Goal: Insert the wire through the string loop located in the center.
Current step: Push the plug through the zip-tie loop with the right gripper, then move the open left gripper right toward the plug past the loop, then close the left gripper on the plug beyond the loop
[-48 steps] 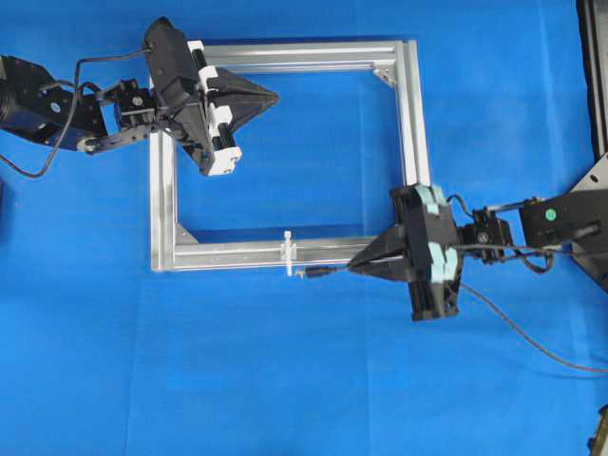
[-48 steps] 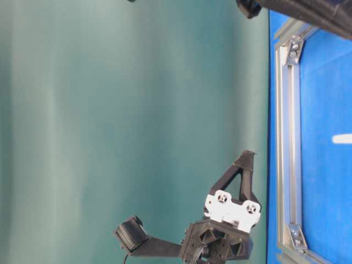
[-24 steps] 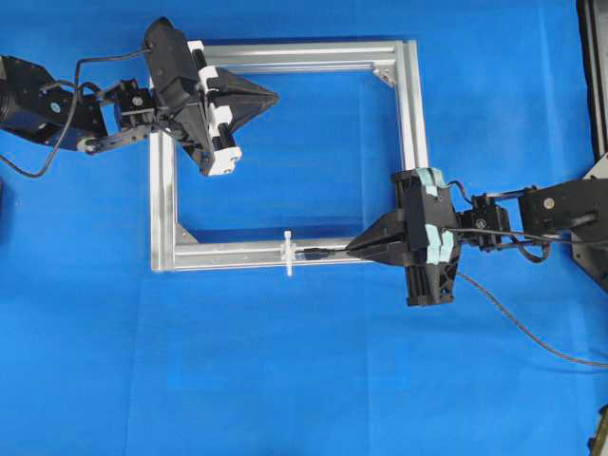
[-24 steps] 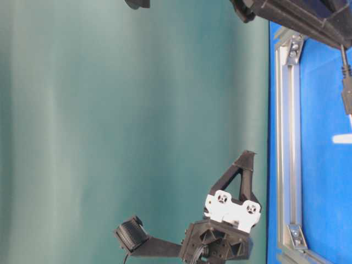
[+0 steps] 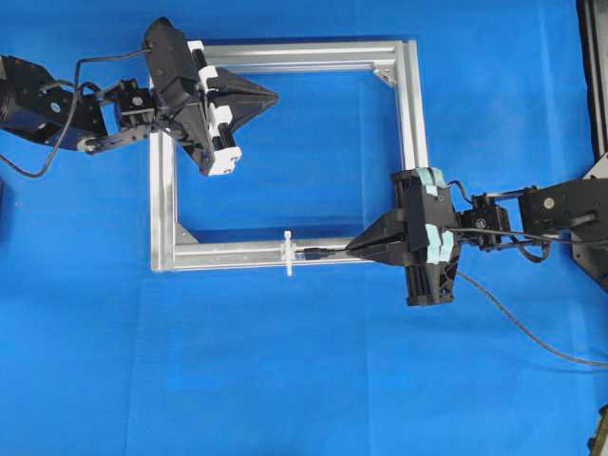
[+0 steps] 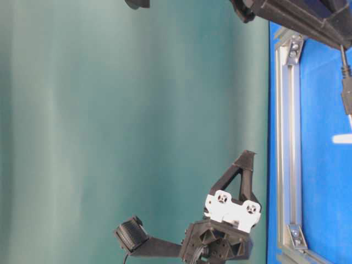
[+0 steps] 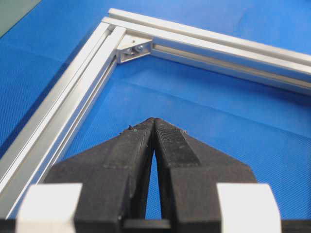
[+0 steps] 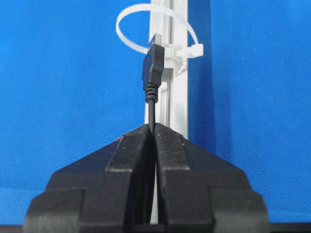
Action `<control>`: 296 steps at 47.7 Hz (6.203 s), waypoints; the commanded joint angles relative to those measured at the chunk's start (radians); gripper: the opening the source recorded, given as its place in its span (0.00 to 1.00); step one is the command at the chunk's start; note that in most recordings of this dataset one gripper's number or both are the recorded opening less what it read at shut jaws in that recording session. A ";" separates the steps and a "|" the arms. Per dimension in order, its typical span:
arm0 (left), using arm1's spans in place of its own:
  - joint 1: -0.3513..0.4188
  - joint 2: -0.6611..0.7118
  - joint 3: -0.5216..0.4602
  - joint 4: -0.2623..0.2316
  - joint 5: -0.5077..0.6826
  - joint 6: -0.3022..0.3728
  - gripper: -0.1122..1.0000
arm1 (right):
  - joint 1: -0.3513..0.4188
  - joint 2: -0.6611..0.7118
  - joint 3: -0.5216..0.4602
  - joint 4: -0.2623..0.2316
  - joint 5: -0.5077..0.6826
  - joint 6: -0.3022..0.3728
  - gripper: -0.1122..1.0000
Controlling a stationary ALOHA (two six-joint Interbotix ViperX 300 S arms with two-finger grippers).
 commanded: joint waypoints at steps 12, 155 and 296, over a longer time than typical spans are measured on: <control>-0.002 -0.032 -0.008 0.003 -0.005 0.002 0.10 | -0.002 -0.020 -0.006 0.002 -0.011 -0.002 0.07; -0.135 -0.046 0.043 0.005 -0.005 -0.014 0.10 | -0.002 0.183 -0.219 0.002 -0.035 -0.002 0.07; -0.402 0.003 0.043 0.005 0.094 -0.069 0.91 | -0.003 0.183 -0.212 -0.005 -0.034 -0.005 0.07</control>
